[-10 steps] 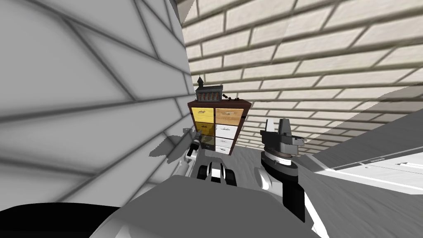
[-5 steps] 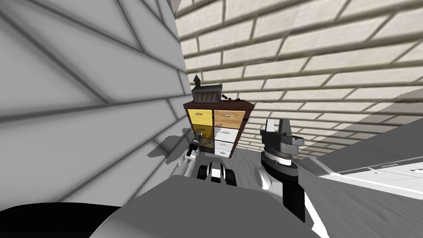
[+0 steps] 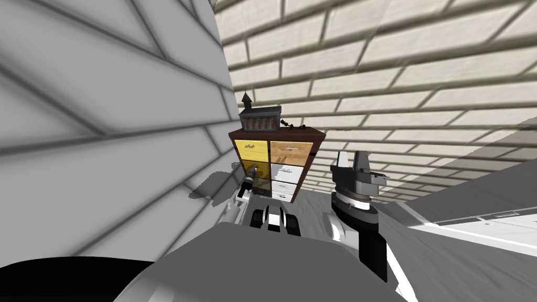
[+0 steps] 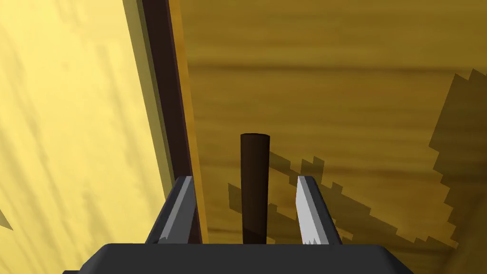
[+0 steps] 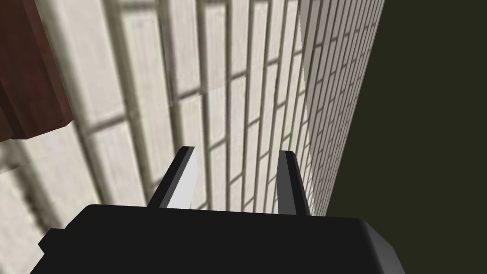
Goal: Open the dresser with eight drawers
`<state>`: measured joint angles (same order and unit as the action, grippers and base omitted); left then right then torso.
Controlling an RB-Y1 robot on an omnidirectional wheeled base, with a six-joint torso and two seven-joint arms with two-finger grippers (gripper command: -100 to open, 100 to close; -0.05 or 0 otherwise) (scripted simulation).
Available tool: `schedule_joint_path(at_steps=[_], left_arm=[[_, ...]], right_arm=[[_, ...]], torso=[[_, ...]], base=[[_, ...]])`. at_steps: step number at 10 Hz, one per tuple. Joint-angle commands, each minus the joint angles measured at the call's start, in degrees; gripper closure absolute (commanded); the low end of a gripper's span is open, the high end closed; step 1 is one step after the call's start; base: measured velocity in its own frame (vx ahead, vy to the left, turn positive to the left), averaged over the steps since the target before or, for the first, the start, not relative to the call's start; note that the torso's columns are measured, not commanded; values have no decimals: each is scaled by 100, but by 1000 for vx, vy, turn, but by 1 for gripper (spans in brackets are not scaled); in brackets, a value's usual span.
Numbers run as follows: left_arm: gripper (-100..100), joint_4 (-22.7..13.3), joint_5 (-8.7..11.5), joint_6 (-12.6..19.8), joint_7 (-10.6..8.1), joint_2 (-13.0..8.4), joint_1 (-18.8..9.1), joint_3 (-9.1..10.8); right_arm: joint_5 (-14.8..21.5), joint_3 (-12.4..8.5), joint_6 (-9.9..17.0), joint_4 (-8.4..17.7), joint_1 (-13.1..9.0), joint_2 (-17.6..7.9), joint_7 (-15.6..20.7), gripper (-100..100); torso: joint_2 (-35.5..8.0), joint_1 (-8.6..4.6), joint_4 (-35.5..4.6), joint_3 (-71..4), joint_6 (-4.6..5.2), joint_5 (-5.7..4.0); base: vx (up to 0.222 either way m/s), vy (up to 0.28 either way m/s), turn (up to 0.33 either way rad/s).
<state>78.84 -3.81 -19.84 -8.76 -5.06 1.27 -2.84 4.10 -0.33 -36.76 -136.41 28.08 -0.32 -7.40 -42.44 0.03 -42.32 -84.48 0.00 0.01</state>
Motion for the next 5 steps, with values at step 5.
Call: schedule_joint_path(at_steps=[5], left_arm=[[100, 177, -17, 136, -48, -43, 103, -80]], right_arm=[[0, 0, 1, 1, -3, 0, 0, 0]], torso=[[-15, -10, -25, 8, -6, -12]], base=[[-179, 13, 15]])
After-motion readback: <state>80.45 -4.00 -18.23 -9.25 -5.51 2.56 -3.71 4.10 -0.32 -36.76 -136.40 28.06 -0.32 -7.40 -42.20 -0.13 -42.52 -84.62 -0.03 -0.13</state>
